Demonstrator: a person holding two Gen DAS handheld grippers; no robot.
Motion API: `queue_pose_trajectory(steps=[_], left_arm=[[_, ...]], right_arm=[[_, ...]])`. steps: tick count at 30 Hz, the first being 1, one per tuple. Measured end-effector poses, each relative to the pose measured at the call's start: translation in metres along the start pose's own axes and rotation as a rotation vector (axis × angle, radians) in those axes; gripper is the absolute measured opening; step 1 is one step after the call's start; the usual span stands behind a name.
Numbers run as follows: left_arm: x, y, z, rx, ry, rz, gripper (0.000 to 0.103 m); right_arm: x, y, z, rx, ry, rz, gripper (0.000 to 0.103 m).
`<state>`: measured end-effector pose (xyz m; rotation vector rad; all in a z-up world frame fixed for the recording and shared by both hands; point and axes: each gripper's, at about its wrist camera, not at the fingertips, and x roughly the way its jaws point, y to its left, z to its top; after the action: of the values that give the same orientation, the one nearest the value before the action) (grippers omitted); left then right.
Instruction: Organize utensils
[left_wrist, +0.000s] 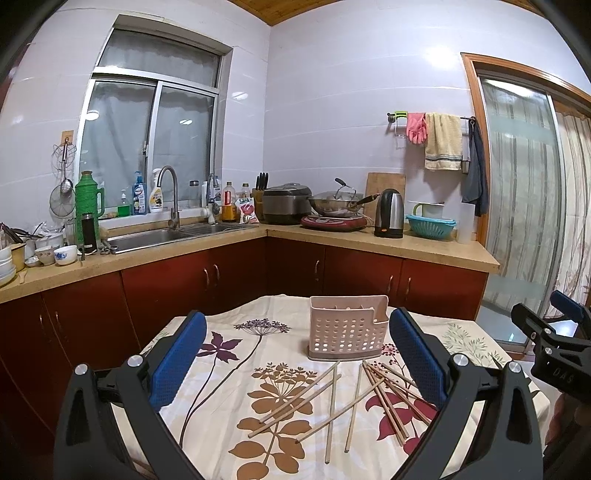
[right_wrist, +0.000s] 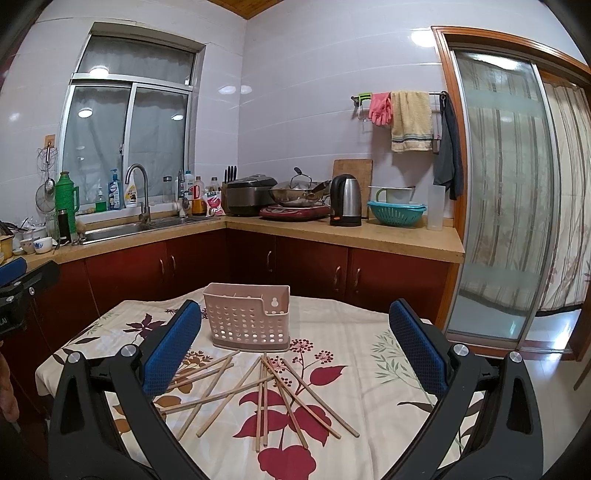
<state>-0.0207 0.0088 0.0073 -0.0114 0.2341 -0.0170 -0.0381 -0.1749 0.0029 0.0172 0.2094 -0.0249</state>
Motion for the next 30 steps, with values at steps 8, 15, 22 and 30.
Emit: queue_pose_trajectory(steps=[8,15,22,30], left_arm=[[-0.0005,-0.0002,0.0000,-0.001,-0.002,0.003,0.097],[-0.0018,0.0017,0.0001,-0.003,-0.004,0.004,0.097],[-0.0019,0.0017,-0.0002,-0.004,-0.003,0.005,0.097],[-0.0019,0.0019,0.0004,-0.003,-0.003,0.004,0.097]], right_arm=[[0.0003,0.0004,-0.0010,0.000,0.001,0.001,0.099],[0.0003,0.0013,-0.0011,-0.001,0.000,0.000,0.099],[0.0001,0.0023,-0.0020,-0.002,0.000,-0.001,0.099],[0.0004,0.0025,-0.0019,-0.002,0.000,-0.001,0.099]])
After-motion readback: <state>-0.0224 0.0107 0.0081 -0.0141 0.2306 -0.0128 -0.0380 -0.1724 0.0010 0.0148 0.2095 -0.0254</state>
